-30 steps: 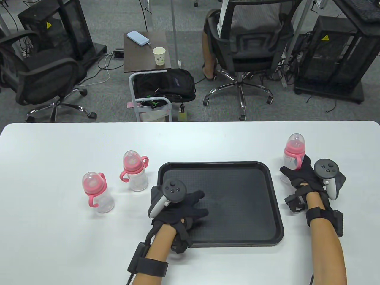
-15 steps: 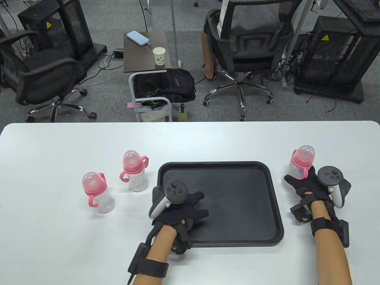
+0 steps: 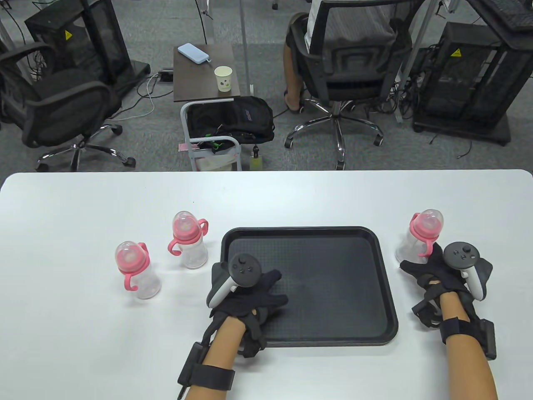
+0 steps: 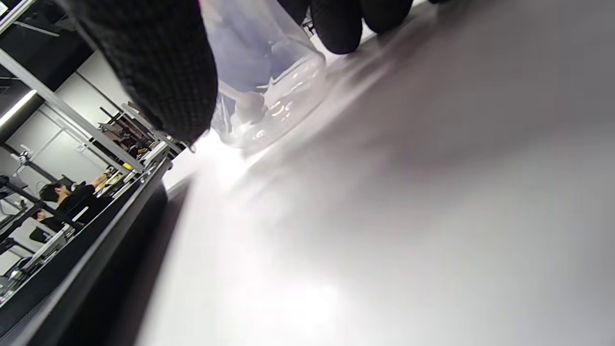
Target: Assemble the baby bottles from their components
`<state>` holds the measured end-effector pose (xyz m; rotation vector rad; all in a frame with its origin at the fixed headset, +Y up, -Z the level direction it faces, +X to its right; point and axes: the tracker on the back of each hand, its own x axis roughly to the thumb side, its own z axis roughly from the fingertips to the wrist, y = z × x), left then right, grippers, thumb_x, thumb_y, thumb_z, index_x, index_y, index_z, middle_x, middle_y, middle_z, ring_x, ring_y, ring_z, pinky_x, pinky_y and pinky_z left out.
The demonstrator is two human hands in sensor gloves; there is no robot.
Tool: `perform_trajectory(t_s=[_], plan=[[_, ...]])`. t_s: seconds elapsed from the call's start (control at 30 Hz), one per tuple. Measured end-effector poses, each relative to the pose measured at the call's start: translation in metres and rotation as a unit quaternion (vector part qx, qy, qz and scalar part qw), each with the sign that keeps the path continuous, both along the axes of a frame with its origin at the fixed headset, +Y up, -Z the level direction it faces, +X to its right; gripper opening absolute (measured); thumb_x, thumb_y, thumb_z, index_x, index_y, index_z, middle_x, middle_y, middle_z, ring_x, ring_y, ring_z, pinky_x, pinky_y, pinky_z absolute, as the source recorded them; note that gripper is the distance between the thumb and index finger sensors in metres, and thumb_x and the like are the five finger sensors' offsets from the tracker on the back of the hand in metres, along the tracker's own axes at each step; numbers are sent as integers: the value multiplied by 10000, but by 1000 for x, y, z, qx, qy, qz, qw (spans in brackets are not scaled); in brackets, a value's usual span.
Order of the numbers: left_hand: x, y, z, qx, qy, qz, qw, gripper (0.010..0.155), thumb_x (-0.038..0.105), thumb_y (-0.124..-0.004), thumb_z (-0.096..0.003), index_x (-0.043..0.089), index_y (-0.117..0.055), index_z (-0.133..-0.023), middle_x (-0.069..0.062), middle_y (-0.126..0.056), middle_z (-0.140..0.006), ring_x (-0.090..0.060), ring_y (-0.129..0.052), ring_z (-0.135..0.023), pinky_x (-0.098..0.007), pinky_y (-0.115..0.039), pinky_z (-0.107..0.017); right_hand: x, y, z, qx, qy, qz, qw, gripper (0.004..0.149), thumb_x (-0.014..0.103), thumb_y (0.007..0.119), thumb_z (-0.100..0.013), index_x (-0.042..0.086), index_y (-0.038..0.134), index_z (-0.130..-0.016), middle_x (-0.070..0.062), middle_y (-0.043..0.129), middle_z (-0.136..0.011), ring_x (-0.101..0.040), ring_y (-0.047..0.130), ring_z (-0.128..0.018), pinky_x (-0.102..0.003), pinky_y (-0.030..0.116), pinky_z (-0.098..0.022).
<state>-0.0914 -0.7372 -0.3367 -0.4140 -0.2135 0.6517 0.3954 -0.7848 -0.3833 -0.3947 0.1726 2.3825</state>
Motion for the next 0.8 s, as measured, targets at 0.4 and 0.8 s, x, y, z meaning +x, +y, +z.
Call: perform_trajectory(t_s=[0.4,0.8], plan=[[0,16,5,47,8,25,999,751,552,-871,-511,269,-614,-1157,-133,-695,-1144,-488,-701,-992,-618,-607,-705,-16,96,96,97,46,156,982,722,494,851,-542,60,602,-1063,-311,635,-1090,-613,681,-935,-729,506,-664],[6,17,10,105,13,-10,994,894,709,-801,-464,344,-472,-1210,-81,-459,-1265,-465,-392,-1143,-674,-326,-786,-174,132,96,230,241,203,921,872,650,709,-534,77,482,-1151,-321,490,-1174,-620,481,-1045,-772,350,-695]])
